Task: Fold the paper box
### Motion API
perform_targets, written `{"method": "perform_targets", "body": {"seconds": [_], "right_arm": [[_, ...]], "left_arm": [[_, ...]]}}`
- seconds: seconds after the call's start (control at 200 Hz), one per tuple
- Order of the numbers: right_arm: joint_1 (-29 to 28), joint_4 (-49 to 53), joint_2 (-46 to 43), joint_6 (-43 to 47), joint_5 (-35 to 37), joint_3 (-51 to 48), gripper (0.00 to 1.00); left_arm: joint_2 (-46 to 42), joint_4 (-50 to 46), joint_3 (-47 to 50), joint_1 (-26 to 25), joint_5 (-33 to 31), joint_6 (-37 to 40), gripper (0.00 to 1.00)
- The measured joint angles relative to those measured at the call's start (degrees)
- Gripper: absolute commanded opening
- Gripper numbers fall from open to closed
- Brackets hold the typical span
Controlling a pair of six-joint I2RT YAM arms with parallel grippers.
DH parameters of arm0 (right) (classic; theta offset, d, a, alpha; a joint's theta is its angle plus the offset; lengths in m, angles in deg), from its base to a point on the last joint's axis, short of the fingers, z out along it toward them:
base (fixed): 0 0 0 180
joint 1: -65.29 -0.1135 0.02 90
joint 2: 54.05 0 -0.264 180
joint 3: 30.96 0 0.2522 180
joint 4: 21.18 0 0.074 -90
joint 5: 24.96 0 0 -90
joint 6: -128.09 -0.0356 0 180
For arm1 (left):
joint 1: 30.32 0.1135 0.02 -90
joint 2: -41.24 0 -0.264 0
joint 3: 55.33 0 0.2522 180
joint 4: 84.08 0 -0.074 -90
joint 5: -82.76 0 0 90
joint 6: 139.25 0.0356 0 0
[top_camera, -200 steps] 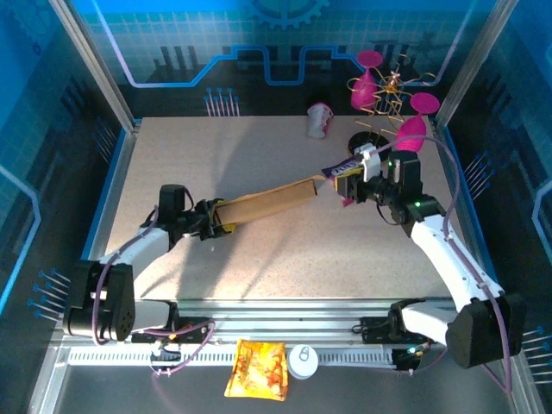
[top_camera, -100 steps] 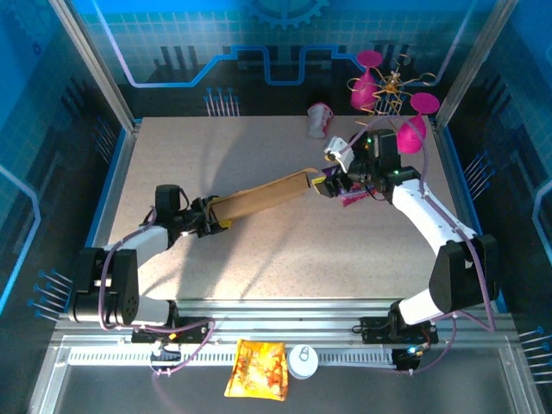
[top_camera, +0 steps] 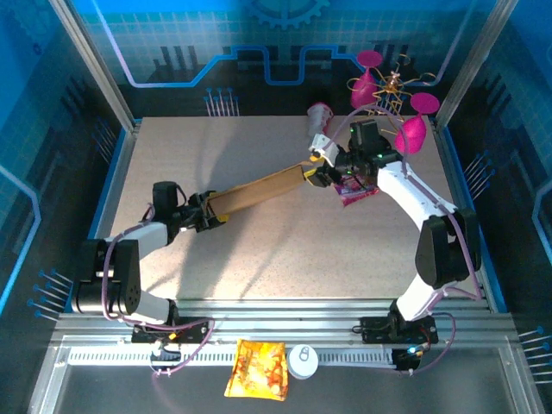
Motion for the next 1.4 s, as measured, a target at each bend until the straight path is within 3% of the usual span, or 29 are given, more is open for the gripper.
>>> {"method": "perform_targets", "body": {"seconds": [0.195,0.33,0.415,0.795,1.396], "right_arm": [[-1.6,0.4,1.3,-0.2,1.4,1.5,0.36],[-1.9,0.3,1.9,-1.2,3.1,2.0,0.14],[-1.9,0.1,2.4,-1.8,4.5,2.4,0.0],[-4.1,0.7,3.4,-7.8,9.6,4.3,0.0],[-4.9,5.3,8.4,-12.2,12.0,12.0,0.0]], "left_arm": [[0.1,0.0,-0.1,0.0,0.1,0.0,0.41],[0.2,0.0,-0.1,0.2,0.2,0.0,0.42],[0.2,0.1,-0.1,0.2,0.2,0.0,0.5],[3.9,4.3,0.5,1.2,0.1,0.0,0.74],[-2.7,6.2,0.5,1.3,-0.3,0.0,0.8]]}}
